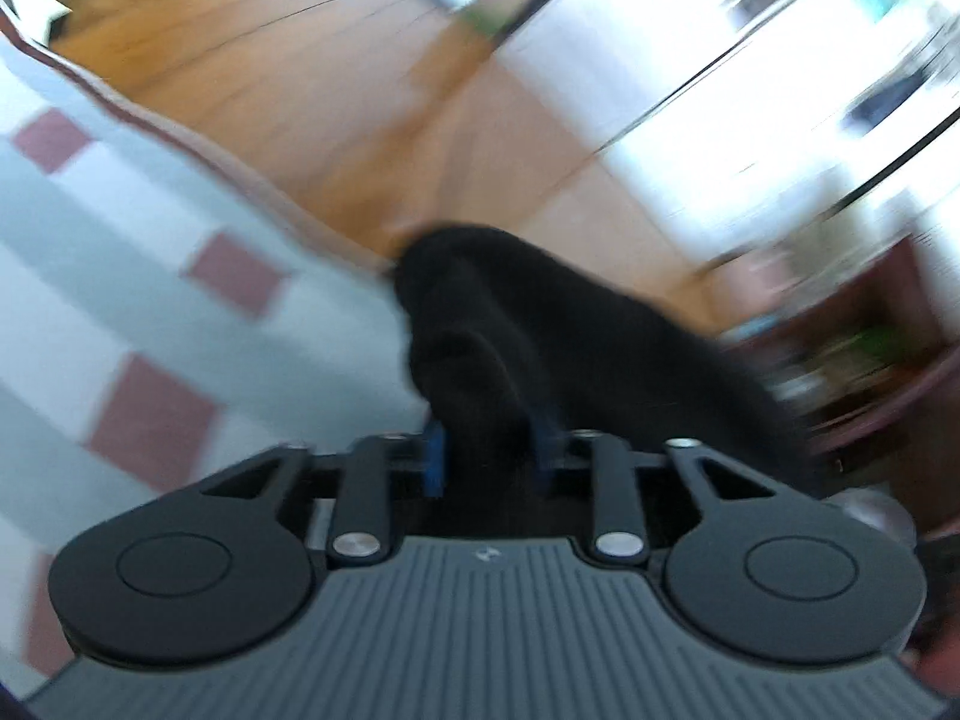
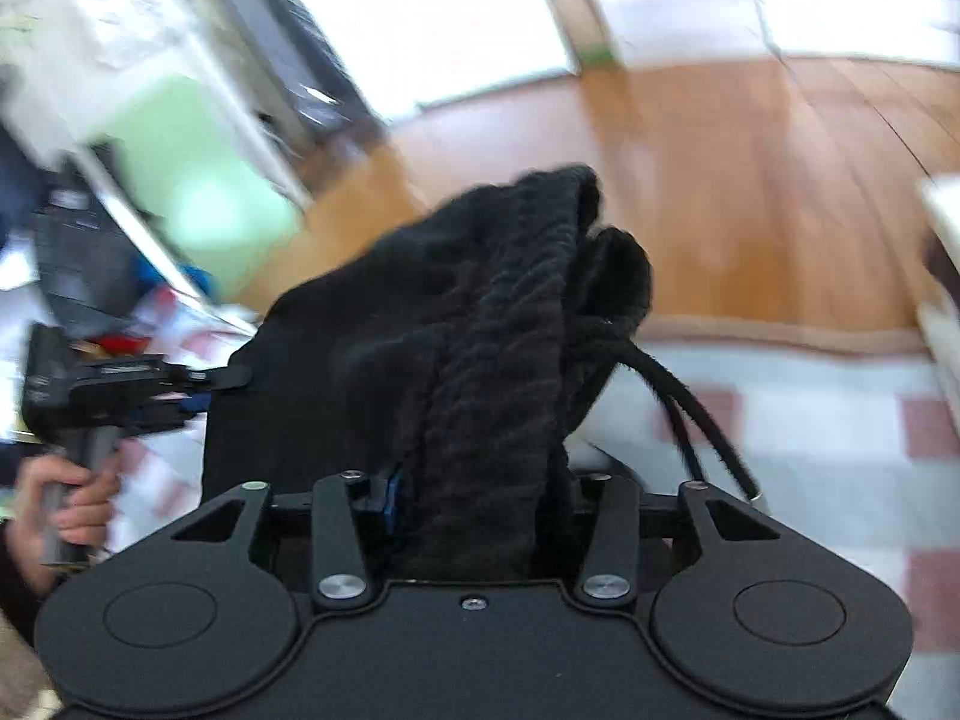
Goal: Fold clothes
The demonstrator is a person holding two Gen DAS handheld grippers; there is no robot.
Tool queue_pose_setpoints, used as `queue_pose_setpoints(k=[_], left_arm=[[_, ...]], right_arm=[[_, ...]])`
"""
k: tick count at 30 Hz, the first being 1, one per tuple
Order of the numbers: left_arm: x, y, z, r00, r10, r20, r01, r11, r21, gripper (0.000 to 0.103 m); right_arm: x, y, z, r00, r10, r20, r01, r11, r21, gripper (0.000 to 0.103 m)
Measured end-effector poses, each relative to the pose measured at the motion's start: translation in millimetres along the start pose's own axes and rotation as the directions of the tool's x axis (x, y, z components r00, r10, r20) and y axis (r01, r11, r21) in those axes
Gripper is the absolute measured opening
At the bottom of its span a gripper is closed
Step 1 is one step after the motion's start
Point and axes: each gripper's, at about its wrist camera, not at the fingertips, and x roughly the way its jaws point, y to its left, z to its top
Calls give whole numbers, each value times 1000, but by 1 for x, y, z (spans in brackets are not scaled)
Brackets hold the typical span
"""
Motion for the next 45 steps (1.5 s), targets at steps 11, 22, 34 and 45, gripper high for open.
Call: queue_pose_setpoints(k=[11,22,34,45], left_arm=[[-43,-57,30,974,80,-210,-44,984,173,49],[-91,-150,69,946,310,-90,-240,861,449,77],[85,-172,-14,961,154,-232,-7,846,534,47],[144,-144,6,836,535,125,-529,723,444,43]], right_arm=[[19,-60,-12,981,-49,-190,79,985,154,57],[10,-55,-13,990,26,-142,10,968,250,61],[65,-89,4,969,-57,-241,99,981,169,69],[59,-108,-5,975,41,-218,15,968,249,71]])
